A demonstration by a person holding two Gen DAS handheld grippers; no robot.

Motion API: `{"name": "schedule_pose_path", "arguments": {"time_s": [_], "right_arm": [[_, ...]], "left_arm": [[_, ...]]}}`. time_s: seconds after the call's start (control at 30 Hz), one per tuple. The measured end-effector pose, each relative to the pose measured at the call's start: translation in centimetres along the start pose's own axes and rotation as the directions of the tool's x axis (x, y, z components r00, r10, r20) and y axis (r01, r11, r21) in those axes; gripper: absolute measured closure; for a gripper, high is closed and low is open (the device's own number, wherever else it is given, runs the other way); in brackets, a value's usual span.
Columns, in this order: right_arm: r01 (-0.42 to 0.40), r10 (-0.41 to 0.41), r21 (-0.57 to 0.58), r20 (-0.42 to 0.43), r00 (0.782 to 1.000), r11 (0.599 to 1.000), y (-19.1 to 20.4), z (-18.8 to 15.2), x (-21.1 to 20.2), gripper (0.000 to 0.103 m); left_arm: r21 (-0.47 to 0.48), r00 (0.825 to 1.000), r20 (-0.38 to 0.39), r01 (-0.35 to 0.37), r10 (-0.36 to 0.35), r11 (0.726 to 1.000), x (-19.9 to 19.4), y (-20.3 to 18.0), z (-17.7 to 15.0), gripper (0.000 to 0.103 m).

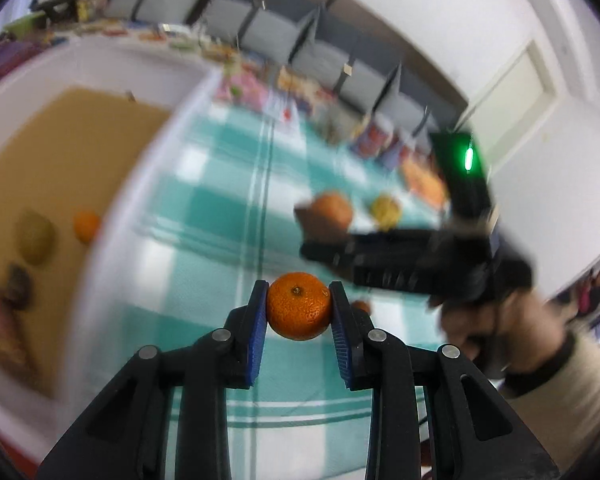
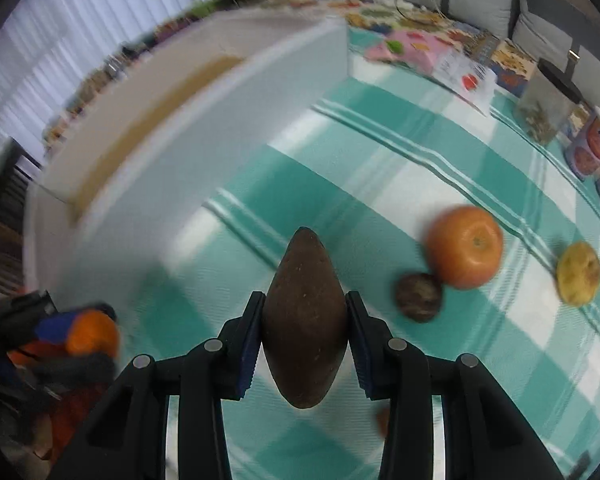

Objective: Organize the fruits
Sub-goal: 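Carry the orange and sweet potato into the white box and release both, then withdraw both tools from the box back over the table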

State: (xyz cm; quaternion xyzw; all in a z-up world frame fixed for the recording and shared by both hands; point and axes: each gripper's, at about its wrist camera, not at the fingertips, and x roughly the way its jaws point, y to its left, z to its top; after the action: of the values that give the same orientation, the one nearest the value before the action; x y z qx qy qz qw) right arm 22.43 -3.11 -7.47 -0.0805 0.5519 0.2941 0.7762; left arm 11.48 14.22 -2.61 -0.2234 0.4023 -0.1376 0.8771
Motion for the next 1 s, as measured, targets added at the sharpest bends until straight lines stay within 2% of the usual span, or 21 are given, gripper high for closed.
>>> {"name": "schedule_pose_path", "arguments": {"time_s": [0.13,0.2,0.27,0.37,0.53,0.67,0.73,0.77,0.8,0.9,1.0], "right_arm": [[-0.133,0.134,-0.026,0.084,0.987,0.991,5.3,2.6,-2.9,0.063],[-0.184,0.188,-0.058,0.089,0.978,0.981,8.3,3.9,-3.1,0.063],[-0.211,0.219,-0.1,0.081,0.972,0.972,11.4,4.7,-2.6,0.063],[-0.24,0.247,-0.142,0.041,0.968,0.96,15.8,5.4,0.1,0.063],[-0.206,0.203,-0.182,-0.039,0.978,0.961,19.9,5.5,4.8,0.063],[-0.139,0.122,-0.218,-0.091,0.988,0.966,21.2,5.3,8.1,0.063],[-0.102,0.082,-0.232,-0.094,0.992,0.967,21.6,5.2,8.8,0.06],[-0.098,0.079,-0.228,-0.091,0.993,0.969,21.4,5.2,8.9,0.049],[-0.104,0.088,-0.214,-0.083,0.993,0.971,21.1,5.4,8.6,0.044],[-0.102,0.097,-0.192,-0.034,0.995,0.976,20.1,6.3,6.4,0.04],[-0.069,0.08,-0.193,0.053,0.995,0.979,19.2,7.2,2.7,0.028]], "left_arm": [[-0.015,0.99,0.105,-0.088,0.089,0.996,-6.3,2.4,3.9,0.073],[-0.022,0.976,0.123,-0.178,0.18,0.984,-7.8,4.7,5.2,0.073],[-0.046,0.961,0.104,-0.254,0.257,0.966,-7.9,7.5,6.0,0.073],[-0.084,0.928,0.03,-0.368,0.371,0.926,-6.5,12.6,6.1,0.073],[-0.108,0.879,-0.068,-0.477,0.473,0.872,-3.9,17.7,5.1,0.073],[-0.122,0.857,-0.117,-0.514,0.501,0.849,-2.9,19.5,4.6,0.072],[-0.119,0.849,-0.122,-0.527,0.514,0.842,-3.1,19.9,4.5,0.066],[-0.12,0.842,-0.12,-0.538,0.525,0.835,-3.2,19.9,4.5,0.051],[-0.124,0.838,-0.109,-0.546,0.536,0.829,-3.6,19.9,4.6,0.037],[-0.143,0.839,-0.055,-0.543,0.541,0.827,-5.5,19.0,5.2,0.028],[-0.134,0.84,0.025,-0.534,0.542,0.835,-7.5,16.5,6.3,0.023]]}}
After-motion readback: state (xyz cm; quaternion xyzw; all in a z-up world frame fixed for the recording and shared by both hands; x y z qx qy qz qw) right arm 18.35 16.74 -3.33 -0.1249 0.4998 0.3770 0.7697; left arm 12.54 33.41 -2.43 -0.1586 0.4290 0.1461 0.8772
